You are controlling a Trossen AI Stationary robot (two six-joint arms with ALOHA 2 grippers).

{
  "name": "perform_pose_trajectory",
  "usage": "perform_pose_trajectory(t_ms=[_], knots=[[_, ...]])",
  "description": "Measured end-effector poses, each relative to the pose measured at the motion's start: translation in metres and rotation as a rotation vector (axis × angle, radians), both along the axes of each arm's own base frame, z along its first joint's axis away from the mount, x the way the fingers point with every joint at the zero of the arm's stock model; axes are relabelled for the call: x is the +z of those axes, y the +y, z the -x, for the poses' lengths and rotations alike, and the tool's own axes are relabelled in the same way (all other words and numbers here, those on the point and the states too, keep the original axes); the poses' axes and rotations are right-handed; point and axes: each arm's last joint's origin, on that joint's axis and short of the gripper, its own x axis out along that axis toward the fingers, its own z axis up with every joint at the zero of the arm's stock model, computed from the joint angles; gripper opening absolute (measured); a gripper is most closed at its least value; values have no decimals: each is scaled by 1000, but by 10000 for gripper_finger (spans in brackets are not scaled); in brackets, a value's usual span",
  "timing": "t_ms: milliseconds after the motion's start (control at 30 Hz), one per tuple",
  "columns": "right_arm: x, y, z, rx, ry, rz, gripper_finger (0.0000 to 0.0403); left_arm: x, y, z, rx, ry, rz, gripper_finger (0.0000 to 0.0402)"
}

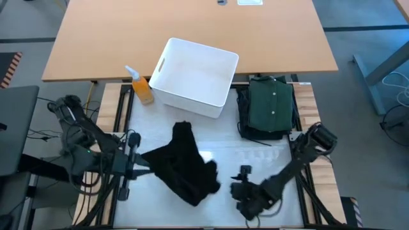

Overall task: Fold laundry
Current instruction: Fold the black shirt

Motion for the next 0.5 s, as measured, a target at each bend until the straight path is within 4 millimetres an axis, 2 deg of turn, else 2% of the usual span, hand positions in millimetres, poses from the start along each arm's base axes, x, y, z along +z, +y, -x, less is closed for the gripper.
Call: perform_pose_trajectory(t_ms=[100, 200, 367, 500], knots=[[-13, -10, -12, 64, -47, -4, 212, 2, 3, 3, 24, -7, 10, 0], [-15, -17, -21, 92, -95, 10, 212, 2, 3, 3, 42, -6, 8, 0], [-20, -38, -41, 164, -137, -21, 212, 1, 3, 2, 45, -4, 6, 0], [-24, -56, -49, 164, -130, 32, 211, 0, 3, 2, 47, 0, 4, 0]])
